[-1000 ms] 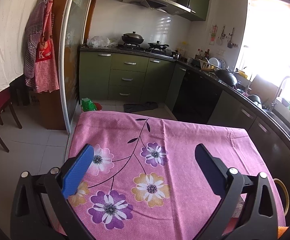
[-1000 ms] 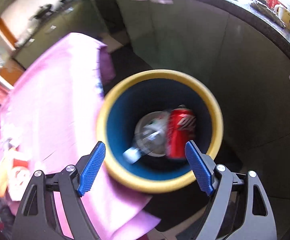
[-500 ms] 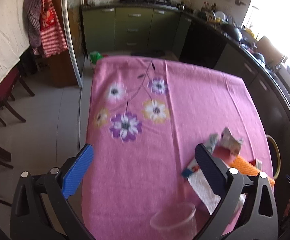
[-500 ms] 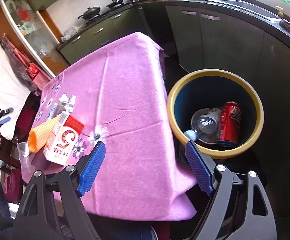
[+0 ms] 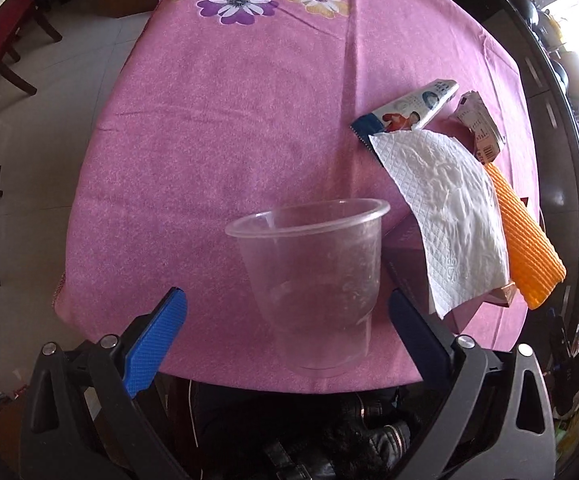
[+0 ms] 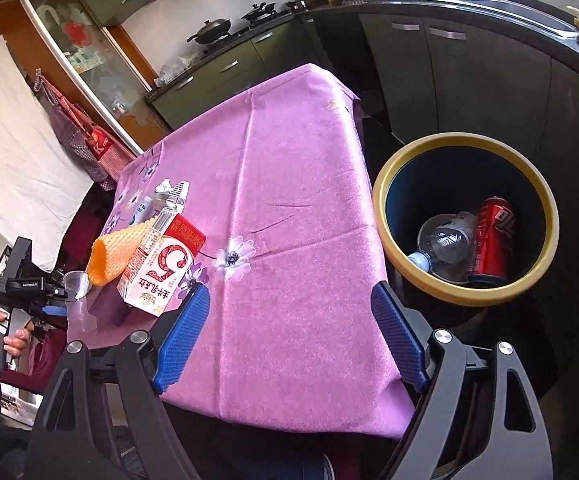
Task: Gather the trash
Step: 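Grasp the clear plastic cup with the left tool and lift it, then carry the plastic cup over the bin and open the left tool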
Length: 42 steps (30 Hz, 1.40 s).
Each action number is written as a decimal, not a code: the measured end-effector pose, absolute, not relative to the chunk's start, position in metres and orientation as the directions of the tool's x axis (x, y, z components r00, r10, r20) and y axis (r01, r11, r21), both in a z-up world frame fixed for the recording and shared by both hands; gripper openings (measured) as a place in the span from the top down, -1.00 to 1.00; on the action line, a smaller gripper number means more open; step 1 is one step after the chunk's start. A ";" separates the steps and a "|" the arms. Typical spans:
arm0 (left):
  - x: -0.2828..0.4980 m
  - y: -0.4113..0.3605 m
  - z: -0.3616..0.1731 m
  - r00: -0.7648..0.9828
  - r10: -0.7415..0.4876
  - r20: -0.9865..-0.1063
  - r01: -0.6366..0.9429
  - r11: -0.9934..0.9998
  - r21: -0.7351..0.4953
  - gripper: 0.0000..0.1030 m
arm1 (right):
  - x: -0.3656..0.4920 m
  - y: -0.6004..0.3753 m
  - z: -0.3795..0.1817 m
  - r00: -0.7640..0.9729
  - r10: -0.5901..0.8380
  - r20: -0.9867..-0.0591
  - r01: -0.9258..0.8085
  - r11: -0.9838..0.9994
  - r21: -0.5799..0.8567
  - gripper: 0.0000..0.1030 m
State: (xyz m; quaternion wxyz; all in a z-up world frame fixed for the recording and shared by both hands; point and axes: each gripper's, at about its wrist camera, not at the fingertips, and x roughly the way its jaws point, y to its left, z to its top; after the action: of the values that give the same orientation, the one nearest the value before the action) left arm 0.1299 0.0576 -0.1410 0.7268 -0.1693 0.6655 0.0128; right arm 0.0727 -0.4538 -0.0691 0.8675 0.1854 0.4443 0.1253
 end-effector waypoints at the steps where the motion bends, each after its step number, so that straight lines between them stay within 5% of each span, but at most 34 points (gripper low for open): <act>1: 0.131 0.058 -0.143 0.116 -0.208 -0.971 -0.256 0.938 -0.232 -0.84 | 0.072 -0.455 -0.071 0.572 0.382 -0.726 -0.048 0.899 0.435 -0.59; 11: 0.146 0.053 -0.157 0.071 -0.179 -0.981 -0.241 0.951 -0.191 -0.24 | 0.069 -0.466 -0.085 0.562 0.394 -0.727 -0.017 0.885 0.466 -0.60; 28: 0.143 0.047 -0.104 0.246 -0.121 -0.962 -0.114 0.982 -0.152 -0.13 | 0.070 -0.455 -0.082 0.564 0.397 -0.724 -0.029 0.886 0.463 -0.60; 34: 0.127 -0.004 -0.050 0.339 -0.154 -0.928 0.093 0.987 -0.130 -0.13 | 0.062 -0.465 -0.074 0.602 0.347 -0.719 0.007 0.899 0.439 -0.60; 42: 0.134 -0.174 -0.008 0.297 -0.337 -0.894 0.494 0.855 -0.158 -0.14 | 0.022 -0.520 -0.058 0.700 0.160 -0.696 0.172 0.908 0.381 -0.60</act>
State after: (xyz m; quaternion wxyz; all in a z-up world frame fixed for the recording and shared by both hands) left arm 0.1341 -0.1742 -0.0079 0.8019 0.0737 0.5333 -0.2591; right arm 0.0216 -0.5200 -0.0575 0.8967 0.2142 0.3874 -0.0036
